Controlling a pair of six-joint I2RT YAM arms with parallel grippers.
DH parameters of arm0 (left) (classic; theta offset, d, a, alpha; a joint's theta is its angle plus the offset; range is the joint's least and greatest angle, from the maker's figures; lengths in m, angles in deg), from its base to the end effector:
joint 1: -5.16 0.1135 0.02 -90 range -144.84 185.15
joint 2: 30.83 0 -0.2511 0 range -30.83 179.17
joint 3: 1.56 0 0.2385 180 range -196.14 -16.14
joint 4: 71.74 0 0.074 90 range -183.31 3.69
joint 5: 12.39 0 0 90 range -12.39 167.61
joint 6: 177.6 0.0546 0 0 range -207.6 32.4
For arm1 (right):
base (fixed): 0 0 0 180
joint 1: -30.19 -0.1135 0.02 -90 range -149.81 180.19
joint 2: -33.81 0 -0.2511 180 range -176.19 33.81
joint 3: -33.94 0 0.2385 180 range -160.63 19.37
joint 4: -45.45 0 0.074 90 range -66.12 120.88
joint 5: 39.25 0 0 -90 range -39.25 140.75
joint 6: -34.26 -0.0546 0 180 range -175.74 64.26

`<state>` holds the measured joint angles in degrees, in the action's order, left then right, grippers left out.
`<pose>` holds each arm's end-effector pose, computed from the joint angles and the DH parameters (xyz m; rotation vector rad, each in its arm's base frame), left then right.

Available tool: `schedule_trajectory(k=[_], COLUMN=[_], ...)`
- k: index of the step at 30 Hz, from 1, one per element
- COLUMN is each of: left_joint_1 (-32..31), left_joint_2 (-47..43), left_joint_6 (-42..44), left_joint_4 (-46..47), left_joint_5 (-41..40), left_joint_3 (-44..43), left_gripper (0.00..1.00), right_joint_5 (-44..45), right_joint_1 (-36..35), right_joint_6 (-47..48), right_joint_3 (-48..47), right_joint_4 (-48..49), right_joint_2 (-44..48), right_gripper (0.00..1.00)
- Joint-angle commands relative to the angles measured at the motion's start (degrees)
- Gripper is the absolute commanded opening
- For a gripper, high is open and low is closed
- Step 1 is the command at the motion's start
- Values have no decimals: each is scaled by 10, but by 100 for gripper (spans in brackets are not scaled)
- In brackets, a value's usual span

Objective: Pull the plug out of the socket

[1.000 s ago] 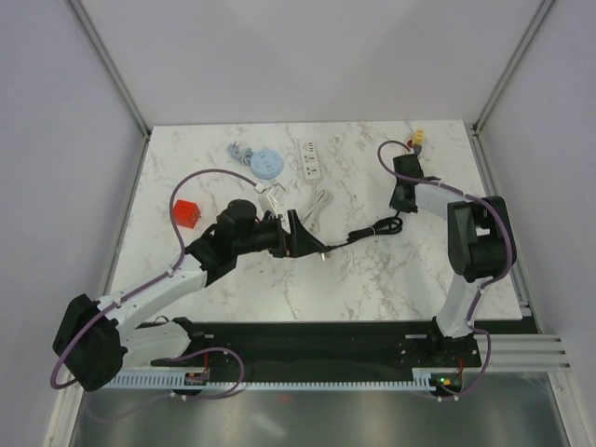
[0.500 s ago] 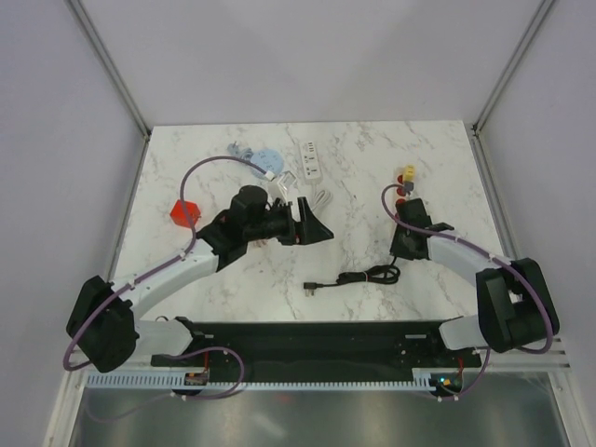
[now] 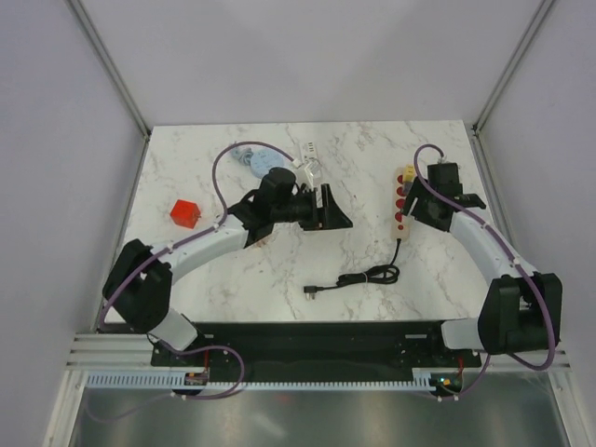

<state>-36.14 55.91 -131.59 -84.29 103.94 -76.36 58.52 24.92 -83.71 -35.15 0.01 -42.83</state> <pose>0.2477 -0.2498 0.2639 0.2820 2.2279 -1.3499 0.2750 0.0180 0.2242 0.5443 2.4248 0.0762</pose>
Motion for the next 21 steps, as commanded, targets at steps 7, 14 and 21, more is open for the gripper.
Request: schedule_trajectory(k=[7, 14, 21], left_joint_1=[-39, -41, -43], left_joint_2=[145, 248, 359], left_joint_6=[-36, -71, -81], left_joint_4=[41, 66, 70], left_joint_5=[65, 91, 98], left_joint_3=[-115, -196, -299], left_gripper=[59, 39, 4], right_joint_5=[-13, 4, -6], right_joint_1=[12, 15, 14], right_joint_6=[25, 42, 50], right_joint_3=[-81, -97, -93], right_joint_4=[13, 21, 27], right_joint_2=[-83, -134, -136], right_gripper=[67, 46, 38])
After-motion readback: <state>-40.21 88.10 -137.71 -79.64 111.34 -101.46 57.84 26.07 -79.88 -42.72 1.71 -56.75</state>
